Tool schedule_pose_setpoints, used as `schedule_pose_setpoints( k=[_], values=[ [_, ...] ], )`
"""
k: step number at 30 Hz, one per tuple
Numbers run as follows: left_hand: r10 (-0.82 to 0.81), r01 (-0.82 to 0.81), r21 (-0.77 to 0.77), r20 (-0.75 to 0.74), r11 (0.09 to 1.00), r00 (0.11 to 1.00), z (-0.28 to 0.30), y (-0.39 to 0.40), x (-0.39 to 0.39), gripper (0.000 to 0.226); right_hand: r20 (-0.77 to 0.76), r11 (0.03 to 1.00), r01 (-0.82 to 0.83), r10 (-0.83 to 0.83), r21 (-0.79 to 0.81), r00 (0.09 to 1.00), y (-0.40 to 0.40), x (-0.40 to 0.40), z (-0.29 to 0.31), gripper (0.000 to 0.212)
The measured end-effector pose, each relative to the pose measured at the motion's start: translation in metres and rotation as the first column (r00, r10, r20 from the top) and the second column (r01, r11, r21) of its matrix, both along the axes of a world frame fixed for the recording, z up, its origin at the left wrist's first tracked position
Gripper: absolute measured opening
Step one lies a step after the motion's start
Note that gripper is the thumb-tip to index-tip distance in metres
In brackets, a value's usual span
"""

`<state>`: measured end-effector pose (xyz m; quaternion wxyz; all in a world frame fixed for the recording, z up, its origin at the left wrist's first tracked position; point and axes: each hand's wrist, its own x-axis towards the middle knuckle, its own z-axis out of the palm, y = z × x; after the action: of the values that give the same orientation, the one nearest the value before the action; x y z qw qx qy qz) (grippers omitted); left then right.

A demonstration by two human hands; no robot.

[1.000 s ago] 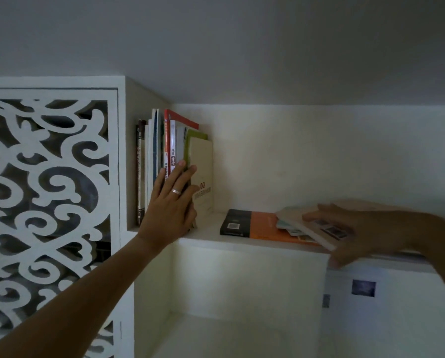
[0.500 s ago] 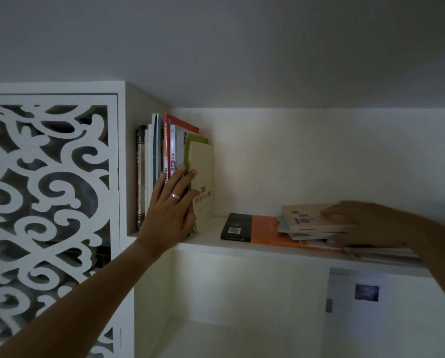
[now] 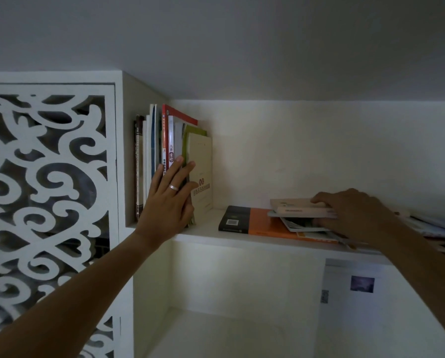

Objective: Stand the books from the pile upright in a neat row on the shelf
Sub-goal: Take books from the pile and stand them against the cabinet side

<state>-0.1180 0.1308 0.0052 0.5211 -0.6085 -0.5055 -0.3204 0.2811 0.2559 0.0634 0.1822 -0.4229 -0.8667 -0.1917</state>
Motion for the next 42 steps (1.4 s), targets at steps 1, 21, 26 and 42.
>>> schedule_pose_setpoints(
  k=[1,21,26,42],
  values=[
    [-0.003,0.003,0.001,-0.002,1.000,1.000,0.000,0.000,0.000,0.031,-0.013,0.999,0.003,-0.002,0.045,1.000,0.003,0.000,-0.002,0.048],
    [0.016,-0.016,0.005,-0.005,1.000,1.000,0.000,0.000,0.001,0.033,0.079,0.939,-0.049,0.023,0.342,0.997,-0.012,-0.041,-0.008,0.067],
    [-0.017,0.017,0.001,0.006,1.000,1.000,0.001,-0.002,0.002,0.039,-0.272,0.939,-0.158,0.245,0.307,0.931,-0.042,-0.121,-0.014,0.063],
    [-0.100,0.103,-0.018,0.101,0.995,0.990,0.003,-0.008,0.008,0.061,-0.849,0.759,-0.640,0.253,-0.124,0.464,-0.089,-0.274,-0.034,0.077]
  ],
)
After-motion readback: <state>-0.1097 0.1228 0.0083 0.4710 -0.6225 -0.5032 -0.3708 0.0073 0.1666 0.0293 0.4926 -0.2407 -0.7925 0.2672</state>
